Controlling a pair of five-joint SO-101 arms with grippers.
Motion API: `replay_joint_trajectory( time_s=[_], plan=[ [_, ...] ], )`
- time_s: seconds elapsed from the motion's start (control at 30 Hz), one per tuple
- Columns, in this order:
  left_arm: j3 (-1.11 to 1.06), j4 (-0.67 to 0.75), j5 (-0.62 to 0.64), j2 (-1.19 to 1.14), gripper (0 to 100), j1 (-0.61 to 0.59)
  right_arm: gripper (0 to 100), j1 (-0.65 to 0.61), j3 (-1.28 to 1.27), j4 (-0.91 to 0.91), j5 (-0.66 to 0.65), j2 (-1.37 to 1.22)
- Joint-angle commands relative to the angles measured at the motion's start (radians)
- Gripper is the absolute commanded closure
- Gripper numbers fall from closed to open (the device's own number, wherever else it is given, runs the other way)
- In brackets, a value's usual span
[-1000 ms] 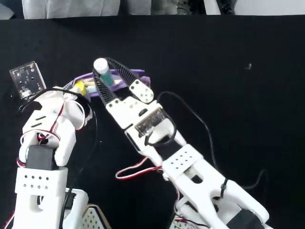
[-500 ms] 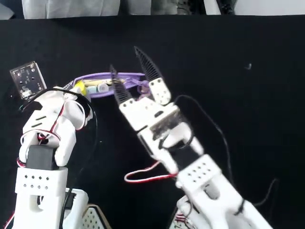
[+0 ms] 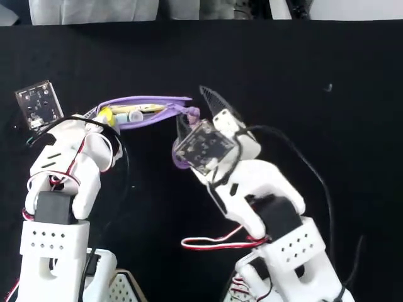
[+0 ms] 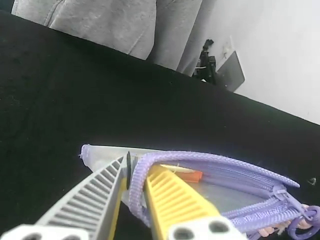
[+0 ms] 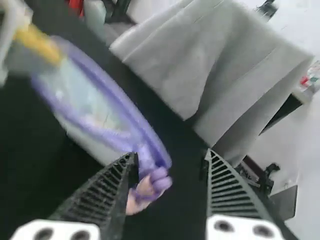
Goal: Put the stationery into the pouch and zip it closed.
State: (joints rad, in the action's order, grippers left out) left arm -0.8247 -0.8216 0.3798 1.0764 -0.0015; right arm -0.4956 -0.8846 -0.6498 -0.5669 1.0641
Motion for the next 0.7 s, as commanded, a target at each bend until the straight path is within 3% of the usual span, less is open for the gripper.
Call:
replay_joint_trajectory(
  time_s=[0.0, 0.27, 0.47, 0.67],
  plan=[
    [-0.007, 0.003, -0.009, -0.025, 97, 0.013, 81.4, 0.012, -0.058, -0.011, -0.058, 0.022],
    [-0.007, 0.003, -0.009, -0.025, 97, 0.015, 82.2, 0.031, -0.193, 0.097, -0.066, 0.022],
    [-0.007, 0.003, -0.009, -0.025, 97, 0.015, 98.8, 0.063, -0.197, 0.124, -0.063, 0.028],
    [-0.007, 0.003, -0.009, -0.025, 97, 0.015, 86.3, 0.066, -0.197, 0.126, -0.017, 0.028]
  ],
)
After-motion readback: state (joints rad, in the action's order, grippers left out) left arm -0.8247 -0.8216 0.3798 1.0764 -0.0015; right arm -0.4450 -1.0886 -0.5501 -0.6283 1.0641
